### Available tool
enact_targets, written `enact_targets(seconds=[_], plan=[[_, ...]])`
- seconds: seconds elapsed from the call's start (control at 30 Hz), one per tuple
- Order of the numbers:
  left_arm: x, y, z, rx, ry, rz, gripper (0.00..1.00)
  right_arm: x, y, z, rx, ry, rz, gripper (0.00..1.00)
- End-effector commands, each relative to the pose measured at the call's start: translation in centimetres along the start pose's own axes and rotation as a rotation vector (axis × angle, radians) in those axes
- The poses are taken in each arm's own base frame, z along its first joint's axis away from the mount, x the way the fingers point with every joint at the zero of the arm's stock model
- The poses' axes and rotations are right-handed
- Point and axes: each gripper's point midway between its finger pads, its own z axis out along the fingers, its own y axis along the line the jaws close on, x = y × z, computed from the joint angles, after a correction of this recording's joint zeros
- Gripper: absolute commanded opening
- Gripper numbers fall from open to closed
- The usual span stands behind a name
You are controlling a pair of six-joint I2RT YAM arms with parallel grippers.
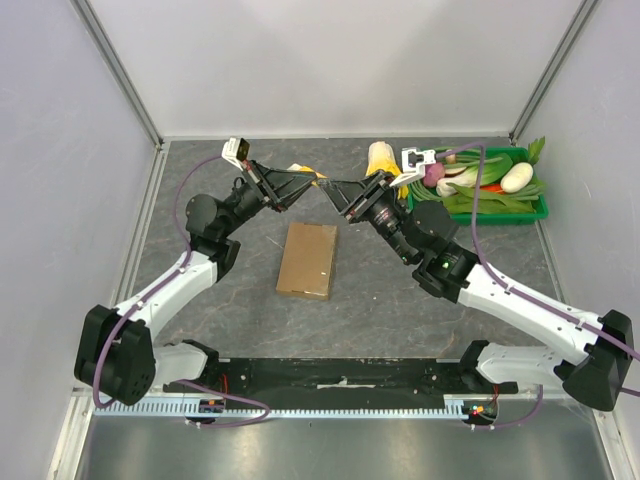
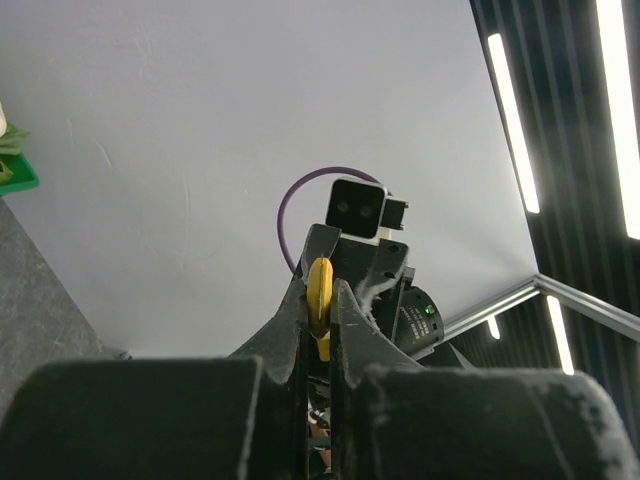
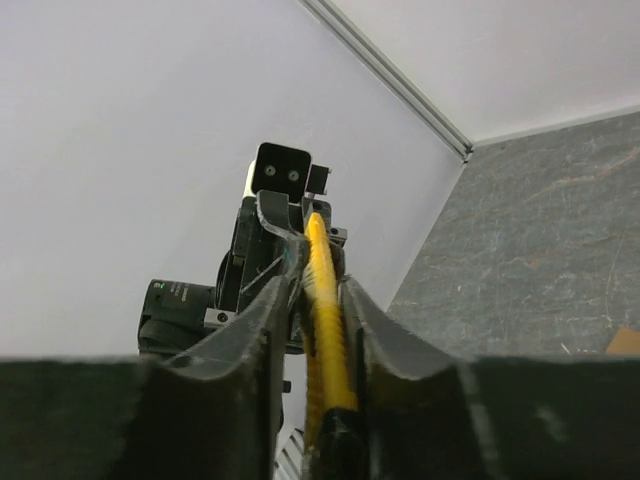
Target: Unpack the express box
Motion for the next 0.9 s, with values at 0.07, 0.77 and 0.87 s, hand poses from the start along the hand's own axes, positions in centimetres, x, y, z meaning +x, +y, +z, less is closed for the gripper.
enact_targets(seconds=[0.07,0.77,0.87], plan=[[0.7,-1.7,-0.2,0.055,0.033,0.014,0.02,-1.4,0.9,-0.1,0.002,-0.026,0.019,0.13],[4.3,-0.2,-1.5,-0.045,0.481,0.274,0.79,-1.0,0.6,-3.2,0.009,0.23,0.011,0.0],[4.2,-0.1,-1.5,-0.057,0.492,0.305,0.75,-0.6,0.5,-3.5,0.021,0.263,0.021,0.0]])
